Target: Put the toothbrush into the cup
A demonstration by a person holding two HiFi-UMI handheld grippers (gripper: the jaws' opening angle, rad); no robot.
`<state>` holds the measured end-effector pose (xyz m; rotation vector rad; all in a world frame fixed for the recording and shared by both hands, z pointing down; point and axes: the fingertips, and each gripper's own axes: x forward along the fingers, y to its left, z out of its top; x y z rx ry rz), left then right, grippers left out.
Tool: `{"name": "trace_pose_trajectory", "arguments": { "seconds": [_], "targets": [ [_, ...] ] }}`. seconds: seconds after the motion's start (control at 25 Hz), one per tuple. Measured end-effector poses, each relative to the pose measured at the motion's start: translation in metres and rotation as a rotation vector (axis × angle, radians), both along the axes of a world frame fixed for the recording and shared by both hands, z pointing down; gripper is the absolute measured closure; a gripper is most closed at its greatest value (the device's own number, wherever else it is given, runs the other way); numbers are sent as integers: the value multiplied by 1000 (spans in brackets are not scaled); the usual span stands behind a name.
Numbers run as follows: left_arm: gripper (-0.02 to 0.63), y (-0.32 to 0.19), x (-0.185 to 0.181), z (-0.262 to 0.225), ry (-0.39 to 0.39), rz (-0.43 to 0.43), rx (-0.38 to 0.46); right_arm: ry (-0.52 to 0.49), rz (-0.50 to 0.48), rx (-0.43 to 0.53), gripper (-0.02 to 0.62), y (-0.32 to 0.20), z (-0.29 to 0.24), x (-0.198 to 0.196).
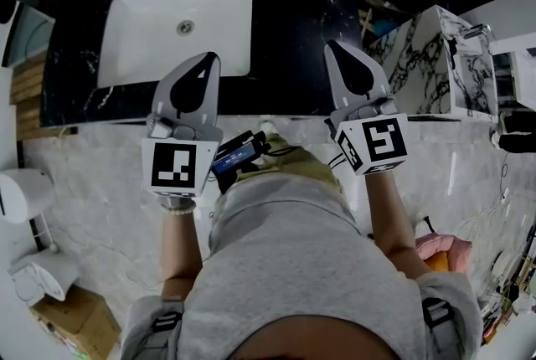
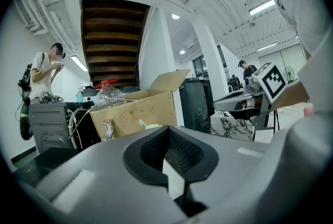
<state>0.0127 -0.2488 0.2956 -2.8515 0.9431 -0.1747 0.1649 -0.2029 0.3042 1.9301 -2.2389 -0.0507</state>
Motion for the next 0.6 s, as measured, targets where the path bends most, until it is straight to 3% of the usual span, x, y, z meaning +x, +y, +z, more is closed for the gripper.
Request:
{"name": "trace_pose_trajectory", "arguments": {
  "seconds": [0.6],
  "targets": [
    [595, -2, 3, 1, 0, 2, 2, 0, -5, -3, 603, 0, 1, 1]
  ]
}}
